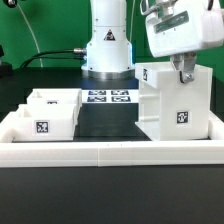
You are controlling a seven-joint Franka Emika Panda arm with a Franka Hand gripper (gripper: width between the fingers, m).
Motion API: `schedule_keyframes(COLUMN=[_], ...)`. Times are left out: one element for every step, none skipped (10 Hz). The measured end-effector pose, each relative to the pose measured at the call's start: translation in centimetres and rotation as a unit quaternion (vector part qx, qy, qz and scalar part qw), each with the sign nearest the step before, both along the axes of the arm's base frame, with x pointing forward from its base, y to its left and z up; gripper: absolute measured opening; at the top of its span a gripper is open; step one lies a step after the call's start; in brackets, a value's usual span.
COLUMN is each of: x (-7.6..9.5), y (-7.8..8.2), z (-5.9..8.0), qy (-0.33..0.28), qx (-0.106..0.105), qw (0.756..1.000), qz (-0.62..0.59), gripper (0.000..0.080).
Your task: Assemble drawer
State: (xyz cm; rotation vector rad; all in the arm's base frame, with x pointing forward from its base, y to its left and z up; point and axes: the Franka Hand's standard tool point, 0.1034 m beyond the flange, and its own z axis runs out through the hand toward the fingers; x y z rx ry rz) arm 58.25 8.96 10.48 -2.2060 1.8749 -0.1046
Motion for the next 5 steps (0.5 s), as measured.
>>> schedule_keyframes(x=[0.00, -0.01, -0.01, -0.01, 0.26], y=[0.34, 0.42, 0.44, 0.45, 0.53], z=[0.13, 0.13, 0.13, 0.12, -0.13], qy=[0.000, 0.000, 0.000, 0.000, 0.004], qx=[0.006, 0.005, 0.005, 0.005, 0.006], qw=[1.000, 1.000, 1.000, 1.000, 1.000], qz=[-0.010, -0.004, -0.004, -0.003, -0.004], gripper=[0.0048, 0.0048, 0.0048, 0.0048, 0.0048])
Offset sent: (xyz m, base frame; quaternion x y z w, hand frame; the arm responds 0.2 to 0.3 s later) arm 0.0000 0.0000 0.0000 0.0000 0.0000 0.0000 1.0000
